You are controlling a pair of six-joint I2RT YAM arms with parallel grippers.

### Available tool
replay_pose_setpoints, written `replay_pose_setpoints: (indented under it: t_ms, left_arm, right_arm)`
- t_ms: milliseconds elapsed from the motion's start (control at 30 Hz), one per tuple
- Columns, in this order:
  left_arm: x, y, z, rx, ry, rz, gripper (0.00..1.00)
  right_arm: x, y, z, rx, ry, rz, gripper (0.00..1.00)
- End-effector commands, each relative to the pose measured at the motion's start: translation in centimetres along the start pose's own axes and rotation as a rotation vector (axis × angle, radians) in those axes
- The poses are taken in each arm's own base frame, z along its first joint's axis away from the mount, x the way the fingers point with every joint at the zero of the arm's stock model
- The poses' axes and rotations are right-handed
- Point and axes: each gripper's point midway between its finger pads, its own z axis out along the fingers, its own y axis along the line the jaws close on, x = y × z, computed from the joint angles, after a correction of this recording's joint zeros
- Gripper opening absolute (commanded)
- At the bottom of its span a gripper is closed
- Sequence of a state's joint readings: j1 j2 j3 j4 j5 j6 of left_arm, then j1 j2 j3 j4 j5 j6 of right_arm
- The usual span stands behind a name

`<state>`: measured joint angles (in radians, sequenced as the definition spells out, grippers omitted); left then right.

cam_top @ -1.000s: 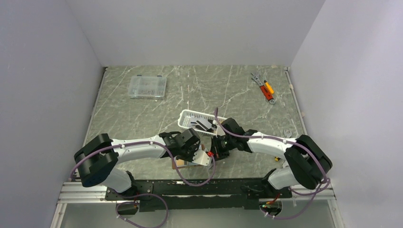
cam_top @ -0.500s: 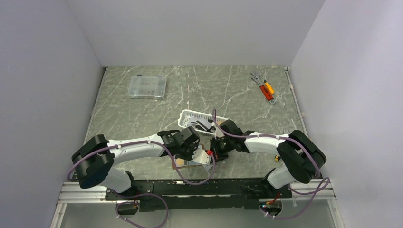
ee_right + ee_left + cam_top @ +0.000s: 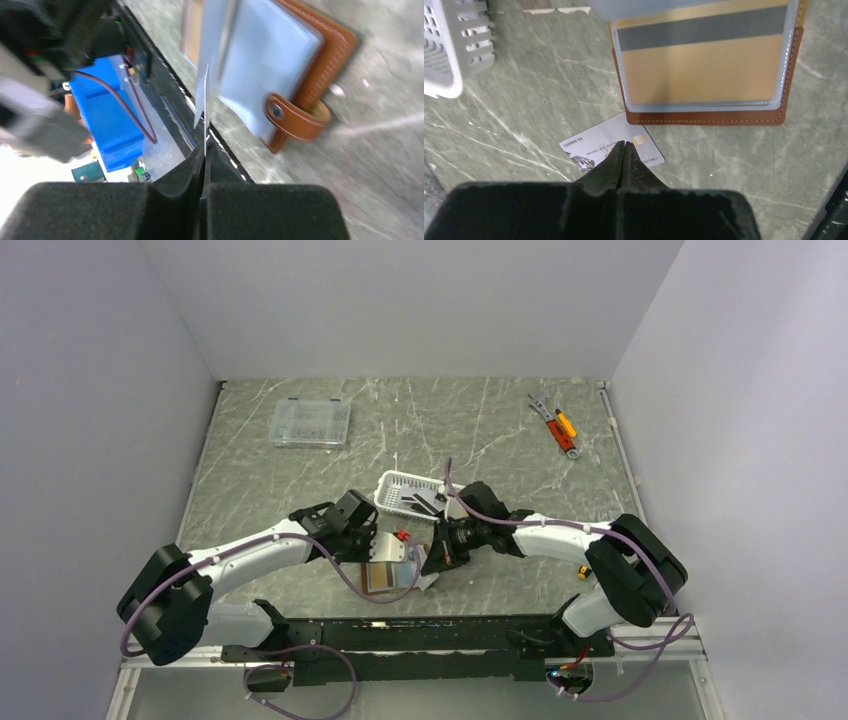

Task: Put the credit cards into the card holder
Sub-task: Insert the credit card into the card holder.

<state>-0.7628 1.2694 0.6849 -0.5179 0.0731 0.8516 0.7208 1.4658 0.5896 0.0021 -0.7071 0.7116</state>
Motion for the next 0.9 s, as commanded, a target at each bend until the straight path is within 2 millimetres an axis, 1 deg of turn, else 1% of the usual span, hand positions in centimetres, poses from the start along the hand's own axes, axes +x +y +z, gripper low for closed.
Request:
replay_pose_setpoints:
  t_ms: [0,67,167,300,433,500,600,667,733,800,867]
  left_arm:
    - [-0.9,0.6,-1.0,-0.008,-0.075,0.0,0.0]
    - [-1.1,0.7,-1.4,-0.006,-0.083,0.002,0.0]
    - [-1.5,1.0,-2.0,-0.002,-0.104,-0.002,0.0]
    - [-1.8,1.2,-2.8,0.005,-0.125,0.002,0.0]
    - [-2.8,1.6,-3.9,0.016,-0.153,0.009,0.0]
    - [-3.4,1.8,-4.4,0.022,-0.171,0.009,0.0]
    - [-4.1,1.5,-4.5,0.046,-0.202,0.014,0.0]
    - [-4.3,1.2,-4.2,0.059,-0.207,0.022,0.0]
    - [-4.9,1.3,-4.3,0.059,-0.228,0.011,0.0]
    - [-6.3,2.1,-5.0,0.058,-0.283,-0.062,0.0]
    - [-8.2,3.1,-6.5,0.092,-0.4,-0.201,0.01]
  right_arm:
    - [-3.3,5.9,0.0,-0.149,-0.057,-0.127,0.0]
    - [-3.2,6.5,0.9,-0.154,-0.031,-0.143,0.0]
    - [-2.8,6.2,2.1,-0.148,0.001,-0.132,0.0]
    - [-2.5,4.8,2.9,-0.115,0.02,-0.106,0.0]
    - [-2.3,3.6,4.0,-0.1,0.053,-0.081,0.0]
    - [-2.6,3.3,4.5,-0.096,0.064,-0.08,0.0]
    - [-3.1,3.3,4.4,-0.092,0.059,-0.087,0.0]
    - [-3.4,3.0,3.9,-0.083,0.047,-0.086,0.0]
    - [-3.5,2.9,3.5,-0.08,0.038,-0.091,0.0]
    - [-4.1,3.3,3.3,-0.084,0.01,-0.122,0.0]
    - [-4.9,3.9,3.0,-0.089,-0.032,-0.154,0.0]
